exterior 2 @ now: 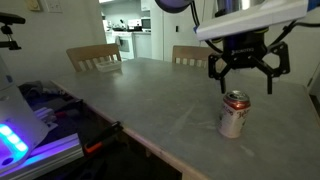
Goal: Move the drink can to the right
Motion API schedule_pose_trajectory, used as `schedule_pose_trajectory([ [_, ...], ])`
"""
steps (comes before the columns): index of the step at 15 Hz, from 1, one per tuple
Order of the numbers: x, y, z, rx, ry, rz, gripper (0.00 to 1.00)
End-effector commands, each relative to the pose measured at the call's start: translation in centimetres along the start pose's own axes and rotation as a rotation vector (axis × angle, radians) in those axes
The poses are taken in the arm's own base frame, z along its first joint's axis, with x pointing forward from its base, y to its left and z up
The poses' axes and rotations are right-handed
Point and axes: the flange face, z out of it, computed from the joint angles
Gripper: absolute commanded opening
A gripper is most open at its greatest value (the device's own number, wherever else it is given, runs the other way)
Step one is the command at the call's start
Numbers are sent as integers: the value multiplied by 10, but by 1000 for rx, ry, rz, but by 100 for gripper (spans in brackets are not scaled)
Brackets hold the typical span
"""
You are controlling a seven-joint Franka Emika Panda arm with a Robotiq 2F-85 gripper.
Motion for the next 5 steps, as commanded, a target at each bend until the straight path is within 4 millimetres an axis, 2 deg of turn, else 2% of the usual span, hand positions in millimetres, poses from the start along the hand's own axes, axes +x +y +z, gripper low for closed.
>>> schedule_pose_trajectory([
  [1, 9, -10, -69, -2, 48, -6, 100],
  [5, 36, -53, -137, 66, 128, -35, 100],
])
